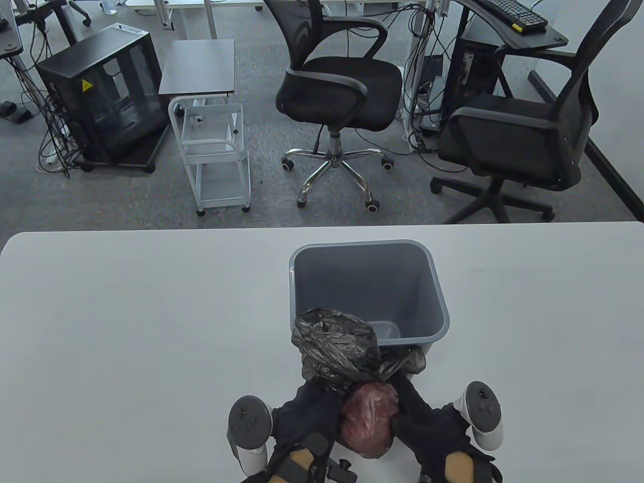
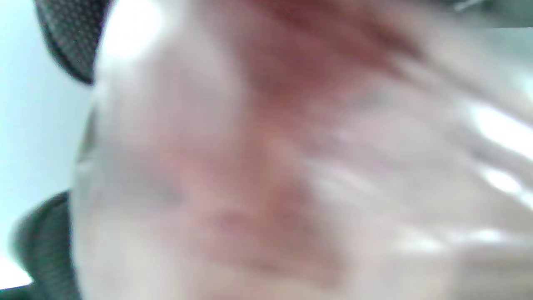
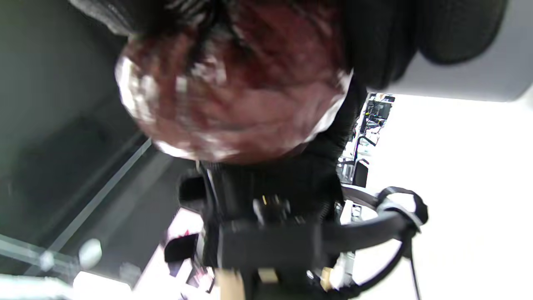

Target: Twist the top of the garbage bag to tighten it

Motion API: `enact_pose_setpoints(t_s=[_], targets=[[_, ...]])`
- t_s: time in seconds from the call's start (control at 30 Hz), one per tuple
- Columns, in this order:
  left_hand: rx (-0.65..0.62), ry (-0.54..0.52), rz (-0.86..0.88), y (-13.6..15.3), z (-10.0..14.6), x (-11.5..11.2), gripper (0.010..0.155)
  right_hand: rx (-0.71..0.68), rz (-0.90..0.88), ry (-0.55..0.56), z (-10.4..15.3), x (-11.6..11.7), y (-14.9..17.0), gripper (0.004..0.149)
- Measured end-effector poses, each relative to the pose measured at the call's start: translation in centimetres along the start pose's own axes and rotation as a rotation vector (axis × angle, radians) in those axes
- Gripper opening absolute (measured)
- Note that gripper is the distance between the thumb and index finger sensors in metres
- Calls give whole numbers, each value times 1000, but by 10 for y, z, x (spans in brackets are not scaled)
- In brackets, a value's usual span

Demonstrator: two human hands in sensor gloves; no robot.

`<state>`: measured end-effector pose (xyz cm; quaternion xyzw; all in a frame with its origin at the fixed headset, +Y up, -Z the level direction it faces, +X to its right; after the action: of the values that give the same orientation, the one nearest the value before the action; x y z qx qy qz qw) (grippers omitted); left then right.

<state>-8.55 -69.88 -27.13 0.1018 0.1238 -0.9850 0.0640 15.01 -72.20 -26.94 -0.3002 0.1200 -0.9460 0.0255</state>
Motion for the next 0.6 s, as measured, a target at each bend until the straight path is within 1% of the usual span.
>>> enact_pose_setpoints(t_s=[0.07,0.17,0.23,0.3,0.33,0.37,0.4,0.47,0.5,0.53,0.6], targets=[[14,27,18,1,-1,-2,55,39,-96,-4,1,-1,6,97],[16,15,-22,-1,-1,0,54,73,-40,12,3,-5,8,93],[9,-74,-75,-3,1,6,53,76,-27,24,4,-6,7,92],[30,-100,-102,-3,2,12,53,52,-18,43,4,-8,4,93],[29,-120,-113,-3,2,14,53,27,-7,35,3,-7,2,95],[23,-148,-123,-4,3,17,53,-7,31,7,2,-5,-3,99],[27,-154,-117,-3,3,18,53,-26,86,-22,1,-2,-7,102],[30,-152,-100,-3,3,16,53,-59,192,-62,-1,4,-13,105],[28,-137,-96,-3,3,13,53,-67,214,-52,-2,5,-14,104],[28,-115,-90,-2,3,11,54,-53,205,-30,-2,4,-12,102],[31,-27,-46,1,0,4,57,20,113,49,2,-4,-5,95]])
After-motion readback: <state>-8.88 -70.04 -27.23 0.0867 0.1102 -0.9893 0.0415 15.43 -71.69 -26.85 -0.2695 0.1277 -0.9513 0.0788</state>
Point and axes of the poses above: the tracker on the back of each hand, its own y axis roughly to the little-finger side, its own z axis roughly from the fingertips to the wrist, x = y × z, the point moved 3 cm from there along -z, roughly from the wrist to the fingertips, and after that the axes turned 8 degrees about z, right-handed, at the moved point
